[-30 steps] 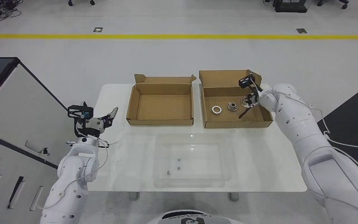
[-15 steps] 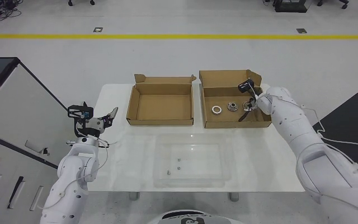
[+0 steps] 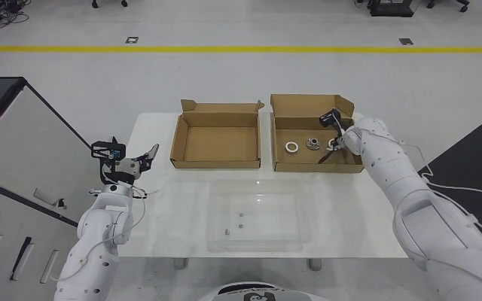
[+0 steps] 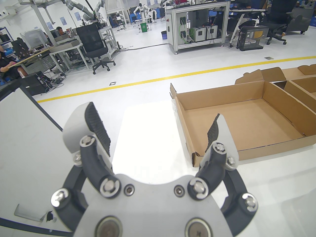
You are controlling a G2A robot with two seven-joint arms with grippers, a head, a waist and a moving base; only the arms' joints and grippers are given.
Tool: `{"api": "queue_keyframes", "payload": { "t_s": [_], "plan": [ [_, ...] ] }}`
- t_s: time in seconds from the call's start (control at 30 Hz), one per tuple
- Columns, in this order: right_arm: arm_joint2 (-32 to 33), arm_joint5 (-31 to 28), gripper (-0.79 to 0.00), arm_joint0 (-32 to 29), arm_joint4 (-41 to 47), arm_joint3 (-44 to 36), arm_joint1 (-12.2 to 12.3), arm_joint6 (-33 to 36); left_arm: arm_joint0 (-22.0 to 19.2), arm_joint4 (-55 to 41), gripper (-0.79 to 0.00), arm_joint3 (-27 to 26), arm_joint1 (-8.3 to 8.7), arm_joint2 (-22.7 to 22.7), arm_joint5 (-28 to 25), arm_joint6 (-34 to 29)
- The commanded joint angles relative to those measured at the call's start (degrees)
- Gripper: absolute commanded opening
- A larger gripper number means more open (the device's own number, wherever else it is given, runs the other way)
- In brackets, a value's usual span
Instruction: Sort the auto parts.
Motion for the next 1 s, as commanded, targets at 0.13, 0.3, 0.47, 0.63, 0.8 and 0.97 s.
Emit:
{"api": "queue_keyframes", "payload": {
  "t_s": [0.13,0.3,0.47,0.63,0.8,0.97],
  "plan": [
    [0.71,0.02,0.0,0.61,0.18,0.12,-0.21,-2.11,0.0,0.0,0.0,0.0,0.0,0.0,0.0,0.0],
    [2.47,-0.92,0.0,0.74,0.92,-1.59,0.34,-4.12,0.0,0.0,0.0,0.0,0.0,0.0,0.0,0.0],
    [6.6,-3.08,0.0,-0.31,3.3,-6.82,2.09,-5.65,0.0,0.0,0.0,0.0,0.0,0.0,0.0,0.0],
    [13.94,-6.27,0.0,-5.38,7.76,-19.38,5.1,-5.5,0.0,0.0,0.0,0.0,0.0,0.0,0.0,0.0],
    [24.61,-9.03,0.0,-16.21,16.11,-38.35,8.42,-2.26,0.0,0.0,0.0,0.0,0.0,0.0,0.0,0.0],
    [35.07,-11.88,0.0,-27.47,28.41,-54.23,10.63,2.84,0.0,0.0,0.0,0.0,0.0,0.0,0.0,0.0]
  ]
}}
